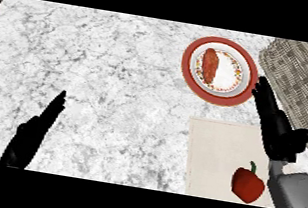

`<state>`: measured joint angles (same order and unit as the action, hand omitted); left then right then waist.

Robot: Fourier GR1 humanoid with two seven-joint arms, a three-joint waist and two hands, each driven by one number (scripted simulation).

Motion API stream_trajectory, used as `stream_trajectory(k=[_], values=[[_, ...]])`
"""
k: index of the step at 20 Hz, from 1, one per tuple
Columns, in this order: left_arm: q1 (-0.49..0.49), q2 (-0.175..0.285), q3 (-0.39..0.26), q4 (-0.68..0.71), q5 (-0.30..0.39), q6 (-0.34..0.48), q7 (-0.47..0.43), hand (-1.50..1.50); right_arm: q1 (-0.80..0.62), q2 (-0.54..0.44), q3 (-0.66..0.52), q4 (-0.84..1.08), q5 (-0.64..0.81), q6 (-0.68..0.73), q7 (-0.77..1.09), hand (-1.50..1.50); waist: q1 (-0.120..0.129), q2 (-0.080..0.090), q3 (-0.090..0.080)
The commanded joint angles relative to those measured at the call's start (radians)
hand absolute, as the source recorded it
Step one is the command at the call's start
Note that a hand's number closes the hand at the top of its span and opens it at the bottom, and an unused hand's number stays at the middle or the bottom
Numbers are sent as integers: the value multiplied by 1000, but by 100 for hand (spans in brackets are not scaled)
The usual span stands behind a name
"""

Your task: Pick the bell pepper from the placemat and place it in the basket

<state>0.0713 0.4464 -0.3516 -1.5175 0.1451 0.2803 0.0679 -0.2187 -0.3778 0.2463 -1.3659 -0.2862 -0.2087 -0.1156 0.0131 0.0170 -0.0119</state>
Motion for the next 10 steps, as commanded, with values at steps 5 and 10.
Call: stream_trajectory(k=[5, 10], values=[[-116, 17, 174, 24, 100, -8, 37, 0, -8, -147, -300, -109, -189, 152, -184, 150, -53, -20, 13], [-168, 50, 210, 38, 170, -87, 84, 0, 21, -239, 22, -183, 309, 85, -298, -150, -21, -18, 9]])
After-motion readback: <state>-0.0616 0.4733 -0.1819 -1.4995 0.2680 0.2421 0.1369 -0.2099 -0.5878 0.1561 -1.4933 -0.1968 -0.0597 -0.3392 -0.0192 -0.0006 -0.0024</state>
